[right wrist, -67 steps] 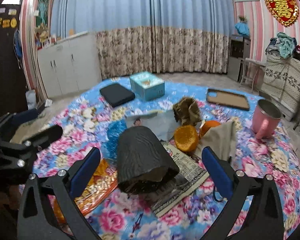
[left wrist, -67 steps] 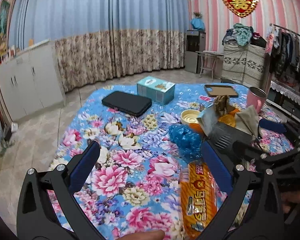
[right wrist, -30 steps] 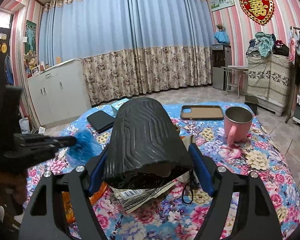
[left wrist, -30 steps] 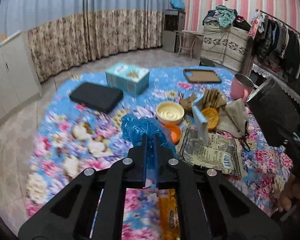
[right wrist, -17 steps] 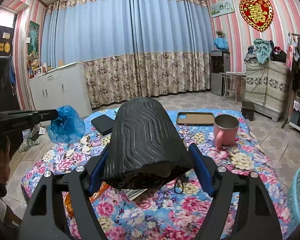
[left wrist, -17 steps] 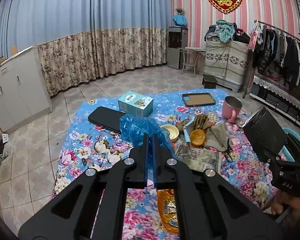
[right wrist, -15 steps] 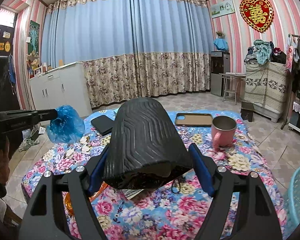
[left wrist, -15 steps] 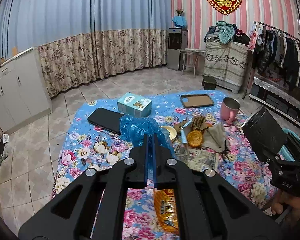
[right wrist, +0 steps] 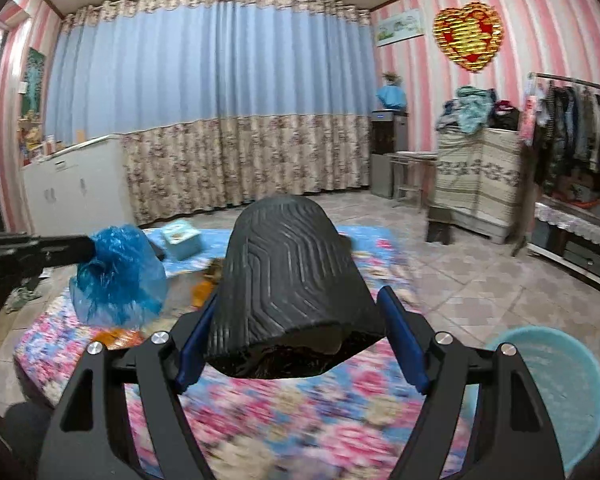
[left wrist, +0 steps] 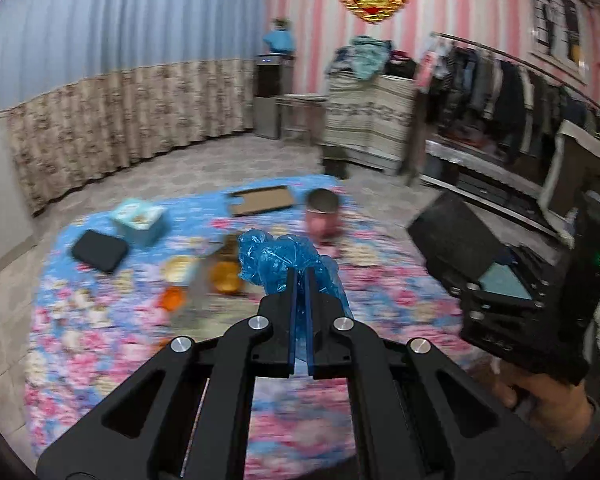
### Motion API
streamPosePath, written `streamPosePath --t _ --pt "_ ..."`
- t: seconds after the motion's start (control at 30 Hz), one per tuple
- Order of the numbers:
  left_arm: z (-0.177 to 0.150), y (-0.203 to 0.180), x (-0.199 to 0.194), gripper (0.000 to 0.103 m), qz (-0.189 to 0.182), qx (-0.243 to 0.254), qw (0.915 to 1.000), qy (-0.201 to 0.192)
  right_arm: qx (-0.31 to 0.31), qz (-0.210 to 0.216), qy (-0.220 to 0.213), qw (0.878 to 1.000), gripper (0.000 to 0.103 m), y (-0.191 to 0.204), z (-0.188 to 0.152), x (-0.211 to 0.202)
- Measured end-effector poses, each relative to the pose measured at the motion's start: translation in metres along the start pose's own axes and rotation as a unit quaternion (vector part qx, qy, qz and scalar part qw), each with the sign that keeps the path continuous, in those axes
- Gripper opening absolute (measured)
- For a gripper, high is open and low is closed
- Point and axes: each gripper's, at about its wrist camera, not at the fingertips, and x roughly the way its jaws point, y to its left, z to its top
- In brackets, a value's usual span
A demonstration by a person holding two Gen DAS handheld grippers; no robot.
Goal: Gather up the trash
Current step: 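Carry both items to the blue wastebasket and open both tools, then return both tools to the bed and grasp the orange snack packet with left tool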
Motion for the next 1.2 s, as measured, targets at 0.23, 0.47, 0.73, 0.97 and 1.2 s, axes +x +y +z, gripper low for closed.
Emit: streamPosePath --t 0.23,0.47,0.73,0.97,1.2 --pt "0.004 -0.091 0.035 0.002 -0.072 0.018 0.9972 0.002 0.033 -0.089 0.002 0.995 0.076 -0.093 -0.007 -0.034" --pt "0.008 -0.163 0.077 0.002 -0.125 0.003 0.9922 0.002 0.063 -0.178 0.034 0.981 0.076 -0.178 -0.029 -0.055" --pt "0.003 -0.236 0.135 0.002 -0.151 0.023 0.9879 0.028 0.092 -0.212 0.065 0.971 0.076 -0.235 -0.044 -0.052" --pt "-0.01 -0.249 0.177 0.081 -0.164 -0.002 0.9849 0.056 0.085 -0.233 0.09 0.965 0.09 -0.255 -0.047 -0.046" --pt "0.004 -0.203 0.147 0.081 -0.12 -0.005 0.9924 0.027 0.098 -0.242 0.057 0.964 0.09 -0.25 -0.045 -0.073"
